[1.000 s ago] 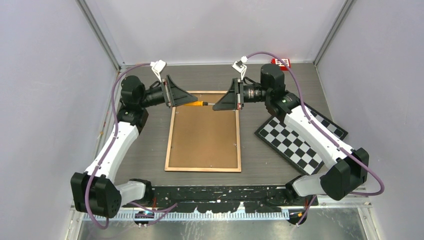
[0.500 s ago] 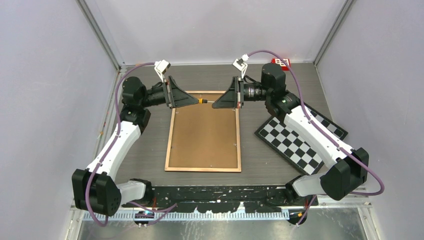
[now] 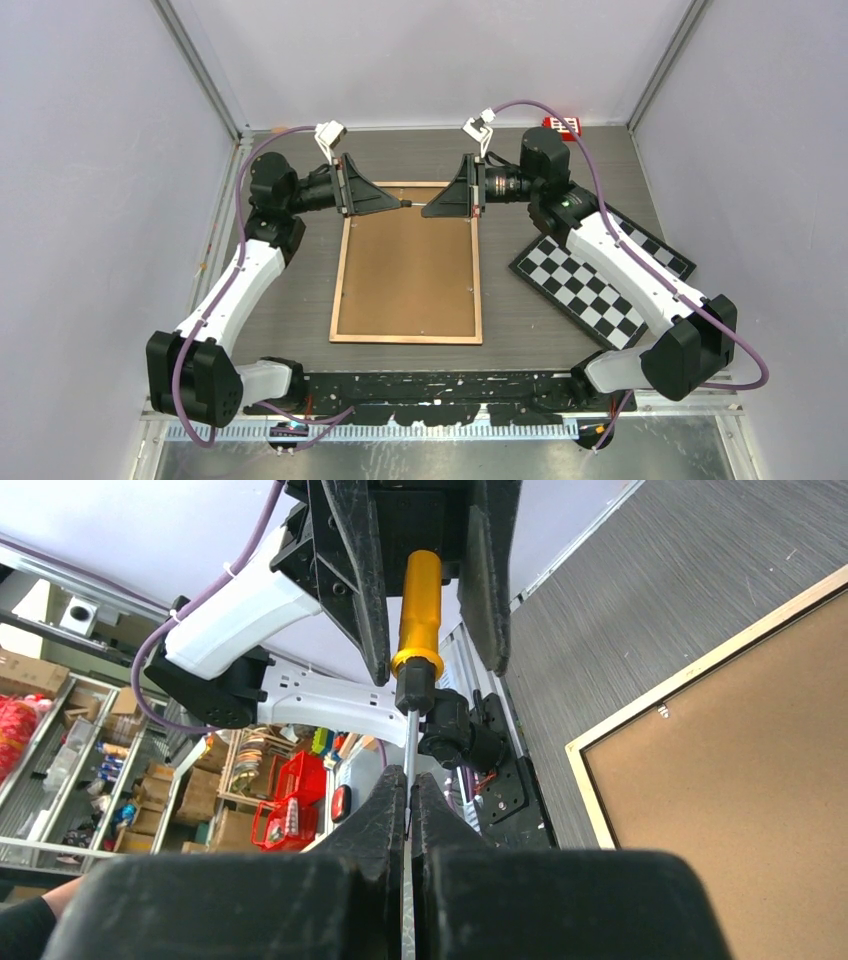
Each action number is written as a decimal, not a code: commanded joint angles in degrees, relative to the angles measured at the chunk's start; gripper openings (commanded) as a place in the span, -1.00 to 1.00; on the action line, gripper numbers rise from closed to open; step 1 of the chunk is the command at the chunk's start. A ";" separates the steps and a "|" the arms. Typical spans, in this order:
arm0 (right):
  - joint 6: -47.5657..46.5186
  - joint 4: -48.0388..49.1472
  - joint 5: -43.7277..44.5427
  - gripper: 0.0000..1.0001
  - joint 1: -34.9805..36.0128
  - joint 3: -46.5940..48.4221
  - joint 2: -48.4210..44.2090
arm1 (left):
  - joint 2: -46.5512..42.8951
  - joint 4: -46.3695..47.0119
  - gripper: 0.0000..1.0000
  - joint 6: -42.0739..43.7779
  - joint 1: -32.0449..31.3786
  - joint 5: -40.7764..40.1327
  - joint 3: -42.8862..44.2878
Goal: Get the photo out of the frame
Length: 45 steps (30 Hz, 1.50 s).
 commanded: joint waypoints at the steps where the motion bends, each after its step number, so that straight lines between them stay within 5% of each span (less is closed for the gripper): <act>1: 0.50 3.74 0.15 -0.99 0.30 0.09 0.23 | -0.30 3.57 -0.15 -0.78 -0.47 0.43 0.15; 7: 0.60 3.88 0.24 -0.99 0.54 0.29 1.16 | -0.42 4.69 -0.56 -0.80 -0.76 0.20 -0.05; 10: 0.60 3.26 0.24 -0.98 0.65 0.31 1.74 | -0.48 5.19 -0.92 -0.32 -0.76 0.13 0.41; 12: -1.10 1.50 0.90 -0.85 0.58 0.39 1.89 | -0.85 2.75 -1.00 1.86 -0.74 -0.26 0.79; 15: -6.11 -6.60 2.49 -0.42 -0.33 2.10 2.19 | -1.63 -3.78 -1.00 6.84 -0.28 -0.62 0.73; 19: -8.60 -12.85 3.71 0.47 -2.93 2.71 2.25 | -2.42 -14.25 -1.00 15.07 0.78 0.00 0.60; 21: -11.42 -16.56 4.38 0.63 -4.25 3.14 2.10 | -2.56 -24.65 -1.00 22.90 0.81 0.23 2.16; 25: -15.96 -22.81 5.96 0.72 -7.29 2.97 2.32 | -3.18 -47.18 -1.00 40.55 0.84 -4.95 5.59; 35: -36.67 -42.59 17.68 0.72 -9.53 0.72 5.07 | -0.51 -78.42 -1.00 74.40 1.00 -25.72 13.46; 45: -35.50 -42.47 25.77 0.70 -9.33 -3.66 11.58 | 0.88 -89.11 -1.00 94.43 0.22 -36.82 13.70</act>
